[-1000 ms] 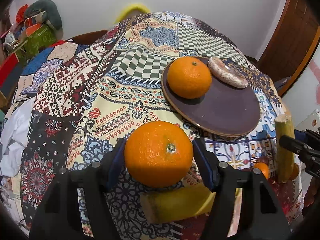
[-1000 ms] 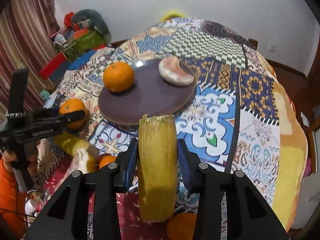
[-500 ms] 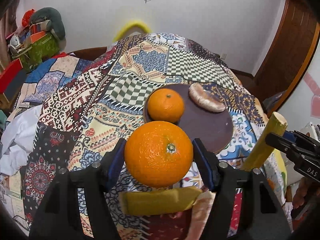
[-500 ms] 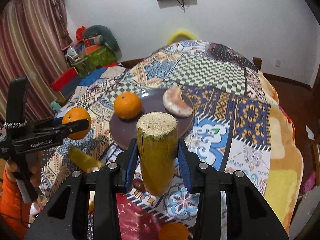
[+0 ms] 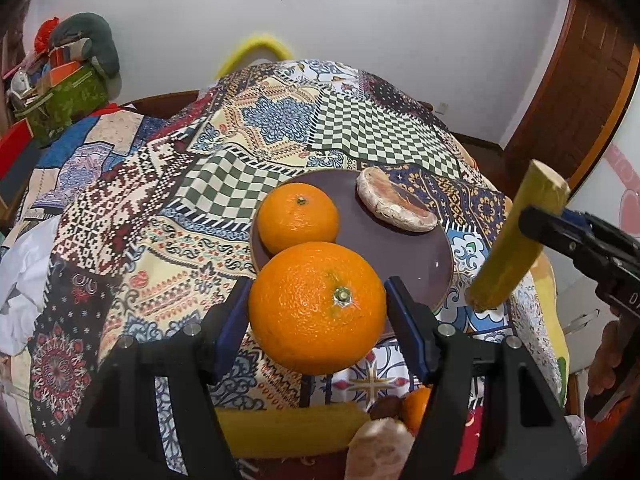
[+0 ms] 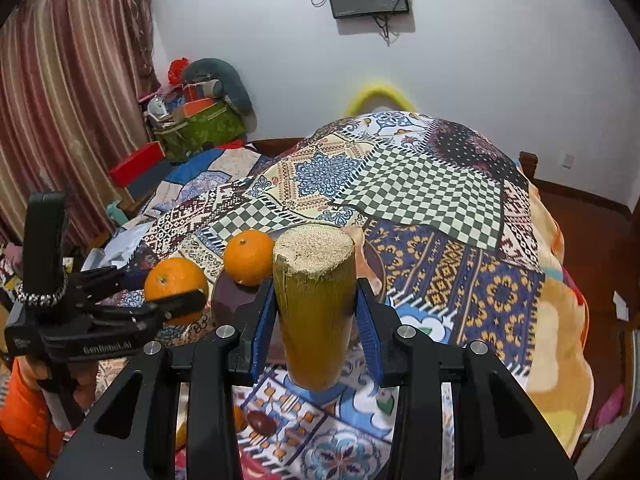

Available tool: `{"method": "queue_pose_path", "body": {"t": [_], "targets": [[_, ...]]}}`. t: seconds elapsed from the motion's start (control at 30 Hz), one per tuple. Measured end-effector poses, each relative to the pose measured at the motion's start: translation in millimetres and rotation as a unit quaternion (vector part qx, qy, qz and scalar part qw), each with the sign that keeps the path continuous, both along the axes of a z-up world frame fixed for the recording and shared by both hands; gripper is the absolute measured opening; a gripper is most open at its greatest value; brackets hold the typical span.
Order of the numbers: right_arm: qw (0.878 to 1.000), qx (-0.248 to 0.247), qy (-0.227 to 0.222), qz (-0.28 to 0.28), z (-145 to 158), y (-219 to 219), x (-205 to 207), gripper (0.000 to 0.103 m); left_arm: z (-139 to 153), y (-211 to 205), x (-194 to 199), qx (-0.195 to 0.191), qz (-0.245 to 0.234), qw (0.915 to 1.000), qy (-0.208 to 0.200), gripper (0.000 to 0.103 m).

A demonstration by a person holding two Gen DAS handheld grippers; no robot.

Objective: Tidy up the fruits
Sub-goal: 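Grasp the large orange with the left tool while the right tool carries the corn to the plate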

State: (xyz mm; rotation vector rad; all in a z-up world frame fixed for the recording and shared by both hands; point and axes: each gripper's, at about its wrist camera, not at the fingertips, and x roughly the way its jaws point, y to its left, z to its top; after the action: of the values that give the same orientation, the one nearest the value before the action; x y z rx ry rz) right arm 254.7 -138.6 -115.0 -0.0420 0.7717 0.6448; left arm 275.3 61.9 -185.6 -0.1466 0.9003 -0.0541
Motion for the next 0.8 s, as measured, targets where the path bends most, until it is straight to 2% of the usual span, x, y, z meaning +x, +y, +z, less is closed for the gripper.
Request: {"method": "queue_pose_path", "body": {"t": [0.4,0.8], "targets": [[0.999,-0.022,0.023,0.026,-24.8,25.5,32.5,0.035,-24.2,-5.0,23.5,0.002,-0.025,0.9994,0.024,0.066],[0.997,-0.046,0.02,0.051,-34.7,52.0,58.8,0.035,-35.2,-0.6,39.1,-0.014,-0.027,0.9991,0.031,0.066]]}}
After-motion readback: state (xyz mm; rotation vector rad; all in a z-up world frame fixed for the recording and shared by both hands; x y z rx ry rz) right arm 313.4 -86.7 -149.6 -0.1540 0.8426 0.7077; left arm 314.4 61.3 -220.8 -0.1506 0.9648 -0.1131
